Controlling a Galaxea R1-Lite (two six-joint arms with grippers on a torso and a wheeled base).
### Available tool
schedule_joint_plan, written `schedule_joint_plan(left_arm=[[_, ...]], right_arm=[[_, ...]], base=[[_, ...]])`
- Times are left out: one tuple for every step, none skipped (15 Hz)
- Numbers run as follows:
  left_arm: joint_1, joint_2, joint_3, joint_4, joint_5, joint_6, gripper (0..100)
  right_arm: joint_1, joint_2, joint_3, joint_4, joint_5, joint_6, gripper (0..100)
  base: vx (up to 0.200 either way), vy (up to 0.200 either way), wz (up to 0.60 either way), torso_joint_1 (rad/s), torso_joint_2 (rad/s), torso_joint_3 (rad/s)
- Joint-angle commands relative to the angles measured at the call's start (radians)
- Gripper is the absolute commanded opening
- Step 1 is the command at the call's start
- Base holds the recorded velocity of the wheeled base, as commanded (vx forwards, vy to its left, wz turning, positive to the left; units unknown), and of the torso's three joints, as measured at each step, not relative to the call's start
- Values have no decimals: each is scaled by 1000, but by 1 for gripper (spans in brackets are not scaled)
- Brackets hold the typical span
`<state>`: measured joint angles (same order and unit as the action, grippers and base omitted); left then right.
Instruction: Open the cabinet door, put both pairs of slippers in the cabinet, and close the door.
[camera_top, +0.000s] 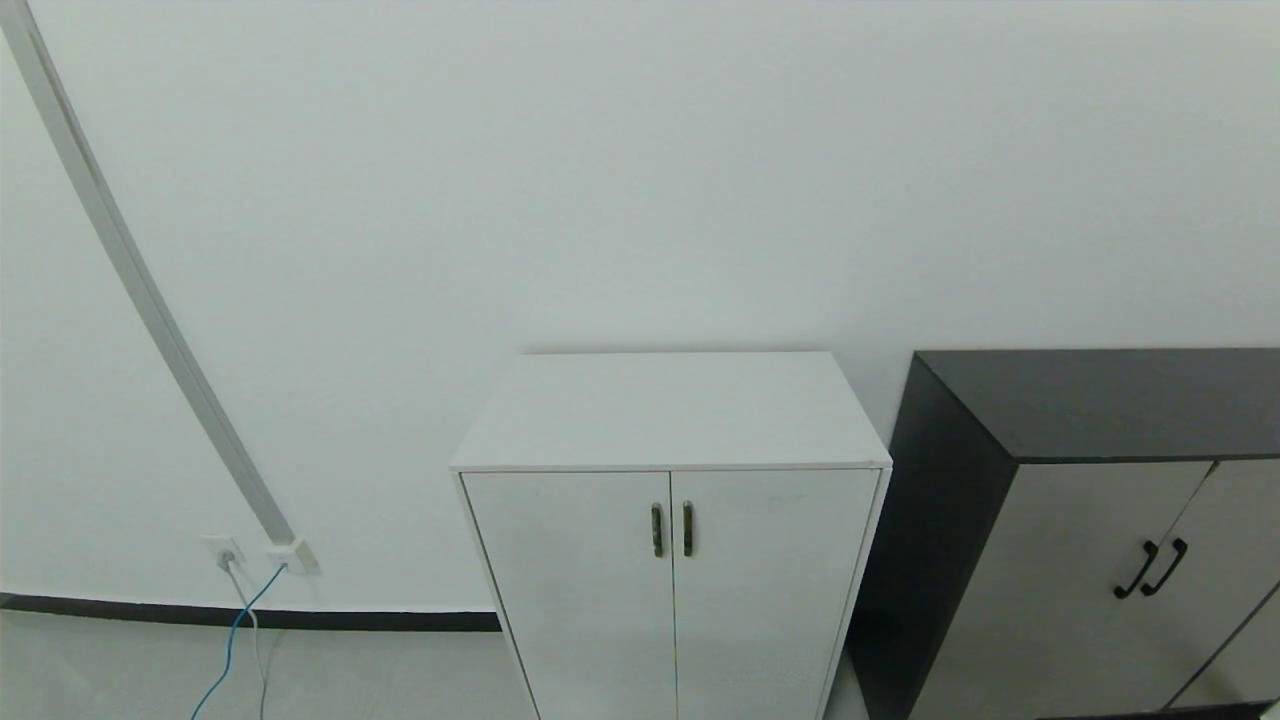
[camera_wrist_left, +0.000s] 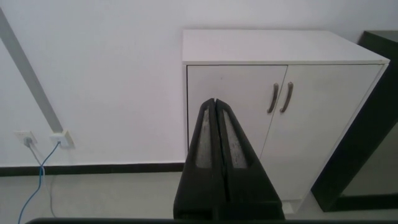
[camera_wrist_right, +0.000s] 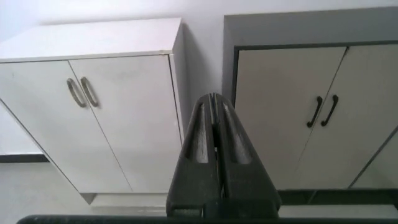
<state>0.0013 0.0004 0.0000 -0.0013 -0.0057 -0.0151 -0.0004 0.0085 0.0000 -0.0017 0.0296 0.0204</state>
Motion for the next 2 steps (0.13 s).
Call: schedule_joint_plan(left_arm=[[0, 0, 0, 0, 0, 1, 0], [0, 0, 0, 0, 0, 0, 0]], right_arm=[[0, -5, 0, 0, 1, 0, 0], [0, -5, 0, 0, 1, 0, 0]], base=[[0, 0, 0, 0, 0, 0], [0, 0, 0, 0, 0, 0]])
